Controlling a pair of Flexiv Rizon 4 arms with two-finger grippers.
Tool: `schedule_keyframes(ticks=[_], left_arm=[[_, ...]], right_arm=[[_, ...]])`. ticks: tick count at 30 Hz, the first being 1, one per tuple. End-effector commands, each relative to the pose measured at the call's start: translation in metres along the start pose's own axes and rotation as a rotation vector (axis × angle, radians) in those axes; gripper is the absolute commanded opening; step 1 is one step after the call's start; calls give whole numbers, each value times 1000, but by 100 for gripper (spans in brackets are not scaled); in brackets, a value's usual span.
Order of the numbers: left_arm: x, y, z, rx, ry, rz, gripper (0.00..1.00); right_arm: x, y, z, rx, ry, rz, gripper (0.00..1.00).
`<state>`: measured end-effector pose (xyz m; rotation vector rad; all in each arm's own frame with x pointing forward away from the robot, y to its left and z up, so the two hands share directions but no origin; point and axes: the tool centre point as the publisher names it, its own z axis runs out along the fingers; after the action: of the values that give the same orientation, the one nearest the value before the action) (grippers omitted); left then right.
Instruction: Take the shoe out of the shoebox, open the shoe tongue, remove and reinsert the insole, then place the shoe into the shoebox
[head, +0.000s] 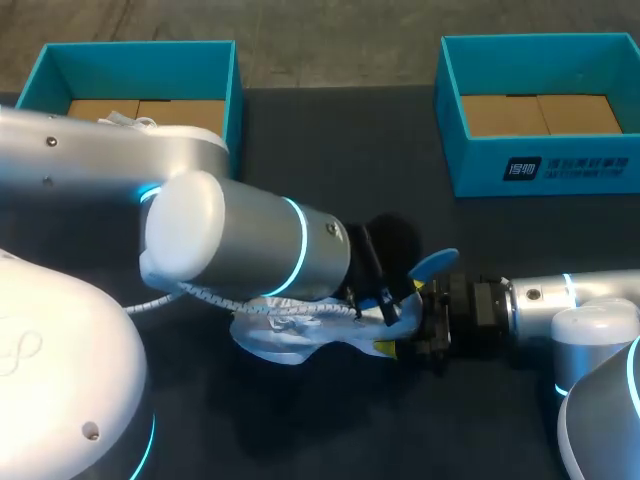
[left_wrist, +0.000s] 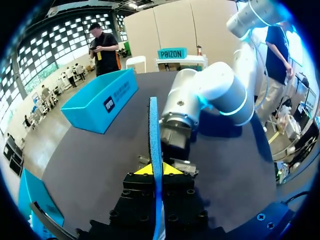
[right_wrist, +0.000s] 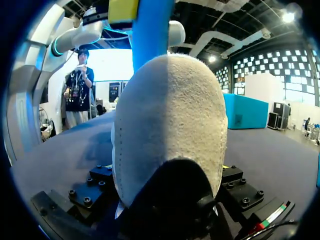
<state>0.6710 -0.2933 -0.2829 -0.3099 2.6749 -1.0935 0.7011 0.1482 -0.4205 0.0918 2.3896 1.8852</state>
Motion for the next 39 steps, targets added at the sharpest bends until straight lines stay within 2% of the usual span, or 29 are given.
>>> schedule_keyframes(ticks=[1,3,6,12,21,26,32,39], left_arm=[[1,-7,-6,-6,62,-4,0],[0,-11,-9,3,171,-20,0],[-1,-17,-11,14,254,-47,0],[0,-27,-28,91,353,-76,0],[9,-57,-57,145,437,-22,0],[17,-71,-74,149,440,26,0],[15,-84,-92,144,494,75,0],[11,-104,-129,225,511,93,0]], right_arm=[[1,1,1,4,-1,0,0],[1,1,1,4,-1,0,0],[1,1,1,4,-1,0,0],[1,1,1,4,-1,0,0],[1,1,1,4,-1,0,0],[1,1,1,4,-1,0,0],[1,1,1,4,-1,0,0],[1,1,1,4,-1,0,0]])
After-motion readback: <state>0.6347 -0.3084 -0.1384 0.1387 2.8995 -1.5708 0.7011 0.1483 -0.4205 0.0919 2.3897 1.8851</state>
